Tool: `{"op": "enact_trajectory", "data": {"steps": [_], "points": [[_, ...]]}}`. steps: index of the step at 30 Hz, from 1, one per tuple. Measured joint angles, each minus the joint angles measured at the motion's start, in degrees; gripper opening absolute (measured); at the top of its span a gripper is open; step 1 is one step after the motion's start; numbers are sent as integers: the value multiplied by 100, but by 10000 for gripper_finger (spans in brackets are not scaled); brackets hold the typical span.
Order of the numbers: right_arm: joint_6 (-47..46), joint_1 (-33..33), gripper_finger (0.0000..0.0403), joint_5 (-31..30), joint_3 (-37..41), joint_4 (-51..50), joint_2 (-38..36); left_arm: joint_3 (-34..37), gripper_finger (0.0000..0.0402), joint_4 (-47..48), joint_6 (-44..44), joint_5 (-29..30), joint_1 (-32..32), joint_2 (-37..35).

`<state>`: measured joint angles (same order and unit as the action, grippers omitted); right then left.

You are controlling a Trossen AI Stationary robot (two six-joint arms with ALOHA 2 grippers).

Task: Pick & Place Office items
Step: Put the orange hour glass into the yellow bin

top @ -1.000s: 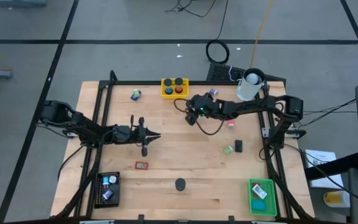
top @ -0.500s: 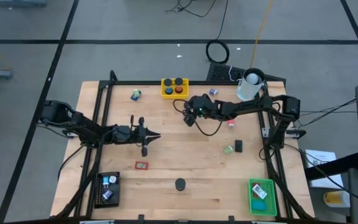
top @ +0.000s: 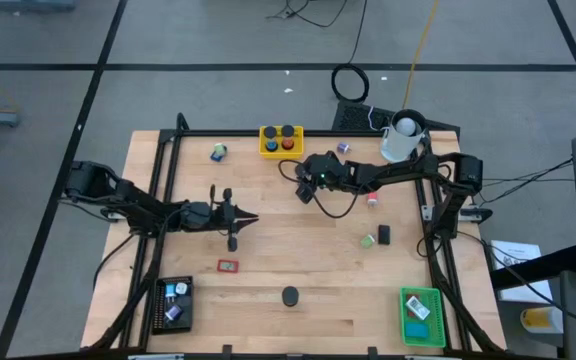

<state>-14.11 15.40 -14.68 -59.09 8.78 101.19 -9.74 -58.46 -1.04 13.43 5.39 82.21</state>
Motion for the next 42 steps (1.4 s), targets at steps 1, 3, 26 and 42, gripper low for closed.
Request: {"op": "enact_trajectory", "data": {"steps": [1,3,26,42], "points": [[0,0,189,0,0,4,0,0,47,-2,0,0,0,0],[-13,0,189,0,0,0,0,0,47,0,0,0,0,0],[199,2,317,-57,13,-419,-295,-2,47,11,0,0,0,0],[-194,-35,334,-314,-384,-1448,-687,-7,47,-15,-2,0,0,0]]}}
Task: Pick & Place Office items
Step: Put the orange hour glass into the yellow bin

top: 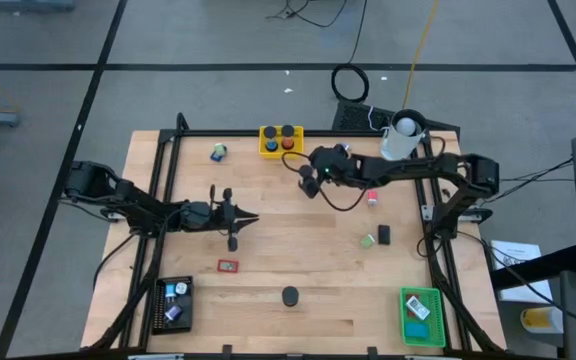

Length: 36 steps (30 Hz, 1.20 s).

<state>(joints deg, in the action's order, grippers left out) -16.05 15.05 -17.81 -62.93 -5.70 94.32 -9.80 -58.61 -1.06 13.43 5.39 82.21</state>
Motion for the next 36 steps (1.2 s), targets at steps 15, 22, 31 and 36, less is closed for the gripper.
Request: {"op": "enact_trajectory", "data": {"steps": [15,22,31,36], "points": [[157,176,343,438,-380,-248,536,0,47,11,-7,0,0,0],[182,181,314,431,-376,-210,700,0,47,9,4,0,0,-1],[181,179,243,443,-387,-147,688,0,47,11,-7,0,0,0],[219,175,209,449,-387,-174,687,0,47,11,-6,0,0,0]]}}
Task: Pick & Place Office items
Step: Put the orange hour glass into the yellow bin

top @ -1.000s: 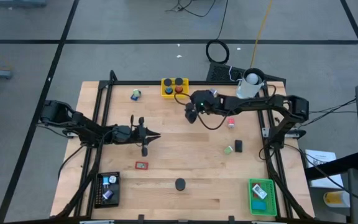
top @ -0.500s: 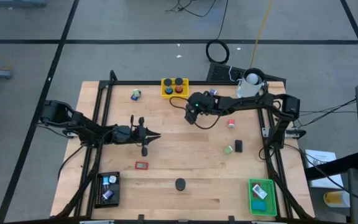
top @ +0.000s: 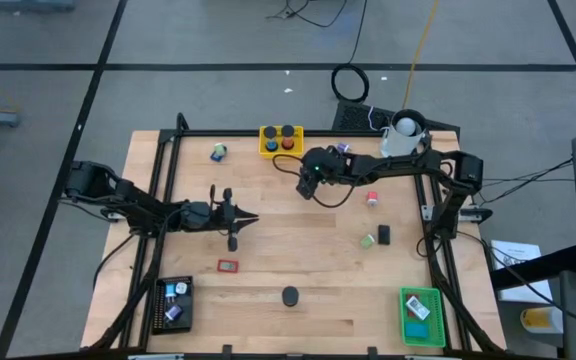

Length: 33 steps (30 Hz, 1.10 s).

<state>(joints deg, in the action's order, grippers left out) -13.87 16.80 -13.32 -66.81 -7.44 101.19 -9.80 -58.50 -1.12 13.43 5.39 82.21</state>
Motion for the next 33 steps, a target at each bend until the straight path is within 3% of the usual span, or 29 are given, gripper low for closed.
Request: {"op": "enact_trajectory", "data": {"steps": [8,17,26,33], "points": [[2,0,219,136,0,-10,-241,0,47,0,7,0,0,0],[363,203,211,-9,-295,850,-546,2,47,-7,-7,0,0,0],[686,584,212,2,-1333,604,79,2,47,-4,-14,0,-7,0],[839,829,217,29,-1589,578,596,2,47,4,-14,0,-4,0]]}}
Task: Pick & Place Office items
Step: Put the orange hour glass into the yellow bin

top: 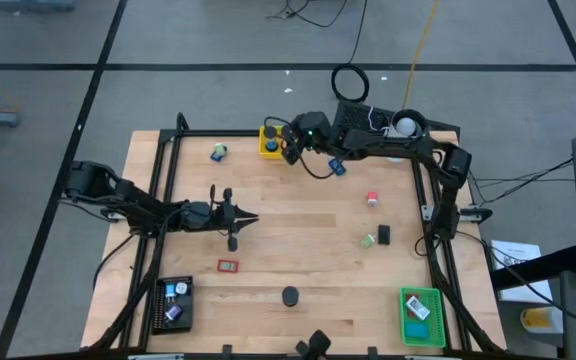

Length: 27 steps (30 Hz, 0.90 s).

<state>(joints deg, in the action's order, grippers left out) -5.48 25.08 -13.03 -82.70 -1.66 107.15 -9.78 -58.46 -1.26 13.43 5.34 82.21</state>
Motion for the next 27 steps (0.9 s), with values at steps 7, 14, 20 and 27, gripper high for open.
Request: {"op": "enact_trajectory", "data": {"steps": [7,14,20,27], "points": [[-23,174,215,285,-11,228,198,0,47,0,-2,0,0,0],[20,156,214,313,-9,298,381,4,47,0,-1,0,0,0],[81,157,215,279,-6,338,367,4,47,0,-2,0,-2,0],[79,157,215,283,-6,270,451,4,47,-1,0,-1,0,0]]}}
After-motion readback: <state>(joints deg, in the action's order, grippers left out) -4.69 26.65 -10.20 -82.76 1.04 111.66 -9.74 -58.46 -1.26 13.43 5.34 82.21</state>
